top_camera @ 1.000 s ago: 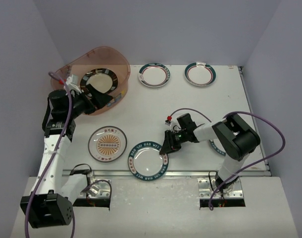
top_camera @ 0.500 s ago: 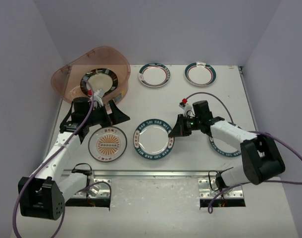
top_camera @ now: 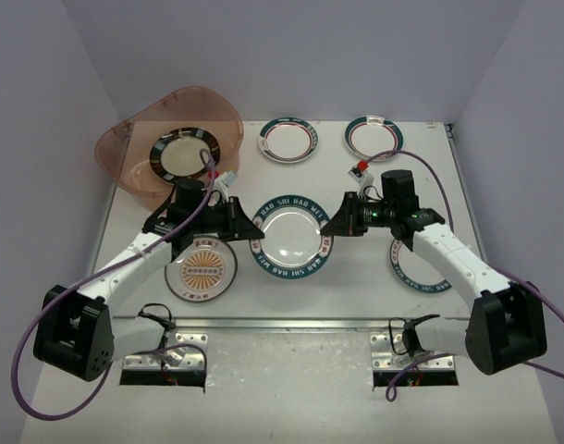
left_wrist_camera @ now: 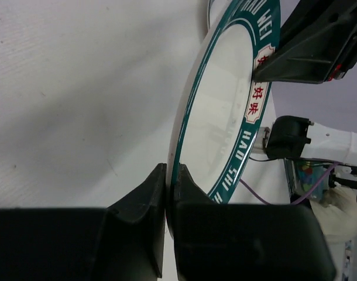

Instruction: Place the plates into the plastic bin on the countertop

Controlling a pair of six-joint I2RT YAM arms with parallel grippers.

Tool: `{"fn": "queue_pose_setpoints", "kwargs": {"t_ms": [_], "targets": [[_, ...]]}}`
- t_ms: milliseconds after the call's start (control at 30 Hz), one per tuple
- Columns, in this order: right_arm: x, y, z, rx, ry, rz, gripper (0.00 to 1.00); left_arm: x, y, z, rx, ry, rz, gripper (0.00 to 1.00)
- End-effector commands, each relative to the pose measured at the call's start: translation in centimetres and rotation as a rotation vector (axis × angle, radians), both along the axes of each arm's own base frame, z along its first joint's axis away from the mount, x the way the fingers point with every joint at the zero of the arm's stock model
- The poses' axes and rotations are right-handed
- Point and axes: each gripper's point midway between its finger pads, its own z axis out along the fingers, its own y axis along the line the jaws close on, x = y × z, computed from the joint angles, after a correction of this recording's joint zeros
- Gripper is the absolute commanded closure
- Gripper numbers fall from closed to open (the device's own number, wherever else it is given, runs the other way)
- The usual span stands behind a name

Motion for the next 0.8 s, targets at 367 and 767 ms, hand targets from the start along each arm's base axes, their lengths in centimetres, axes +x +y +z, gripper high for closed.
{"fn": "queue_pose_setpoints", "kwargs": {"t_ms": [367, 767], "targets": [[1.3, -5.0, 0.9, -0.151, -0.097, -0.197, 0.01, 14.5, 20.6, 17.0, 0.067, -0.235, 0.941, 1.0], [-0.6, -5.1, -0.5, -0.151, -0.093, -0.159, 0.01, 28.4, 28.9, 8.8, 0.138, 0.018, 1.033, 1.0]]}}
